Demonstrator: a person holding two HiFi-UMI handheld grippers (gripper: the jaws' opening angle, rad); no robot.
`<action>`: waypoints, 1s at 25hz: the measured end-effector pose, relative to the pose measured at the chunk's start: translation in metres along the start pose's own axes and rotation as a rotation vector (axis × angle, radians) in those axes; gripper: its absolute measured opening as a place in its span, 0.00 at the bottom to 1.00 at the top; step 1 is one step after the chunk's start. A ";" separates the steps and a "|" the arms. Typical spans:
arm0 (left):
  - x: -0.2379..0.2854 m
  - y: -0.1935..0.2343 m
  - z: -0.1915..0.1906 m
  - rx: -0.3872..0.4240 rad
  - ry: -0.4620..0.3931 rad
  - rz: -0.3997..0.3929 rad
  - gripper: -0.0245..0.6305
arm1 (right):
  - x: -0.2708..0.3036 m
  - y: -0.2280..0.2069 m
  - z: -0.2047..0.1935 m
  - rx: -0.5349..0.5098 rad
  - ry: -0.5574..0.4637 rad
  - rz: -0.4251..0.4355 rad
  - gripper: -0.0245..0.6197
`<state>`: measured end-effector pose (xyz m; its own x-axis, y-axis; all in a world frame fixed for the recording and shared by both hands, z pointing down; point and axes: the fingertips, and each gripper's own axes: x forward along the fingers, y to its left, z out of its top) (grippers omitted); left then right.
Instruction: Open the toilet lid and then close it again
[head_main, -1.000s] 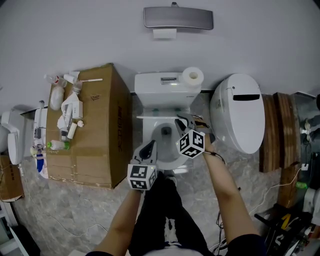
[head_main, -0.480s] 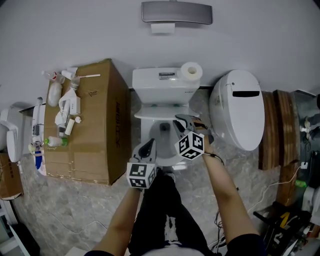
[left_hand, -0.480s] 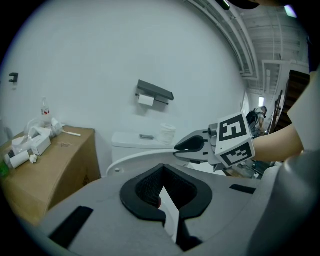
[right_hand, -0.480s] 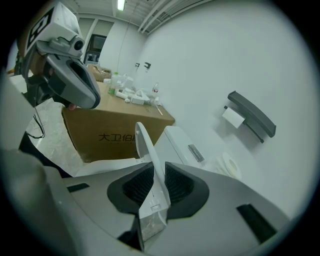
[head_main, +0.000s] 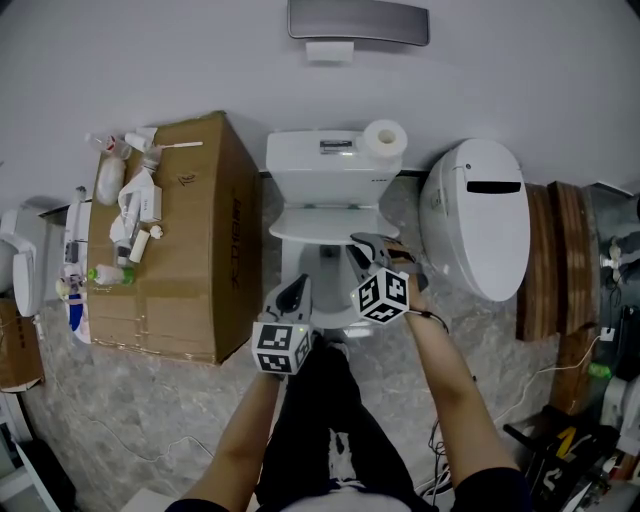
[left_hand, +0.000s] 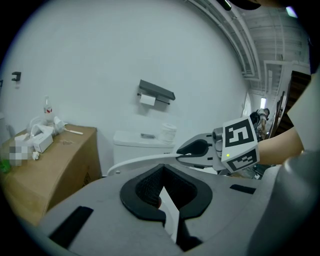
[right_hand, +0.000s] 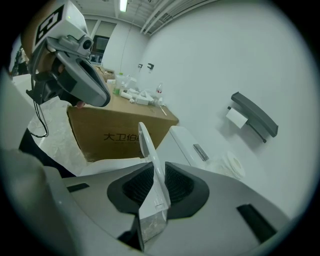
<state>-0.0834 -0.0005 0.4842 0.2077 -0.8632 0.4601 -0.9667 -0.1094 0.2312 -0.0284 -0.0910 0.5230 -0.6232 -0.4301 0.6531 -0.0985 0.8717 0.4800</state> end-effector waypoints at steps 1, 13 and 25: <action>0.000 0.000 0.000 0.000 -0.001 0.001 0.04 | -0.001 0.002 0.000 -0.002 -0.001 0.003 0.12; -0.004 -0.006 -0.009 -0.007 0.010 -0.001 0.05 | -0.006 0.024 -0.005 -0.027 0.003 0.034 0.12; -0.009 -0.008 -0.009 -0.014 0.002 0.002 0.05 | -0.012 0.054 -0.013 -0.051 0.021 0.069 0.12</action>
<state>-0.0758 0.0127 0.4859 0.2062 -0.8625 0.4622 -0.9650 -0.1008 0.2423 -0.0156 -0.0421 0.5484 -0.6108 -0.3743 0.6977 -0.0154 0.8866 0.4622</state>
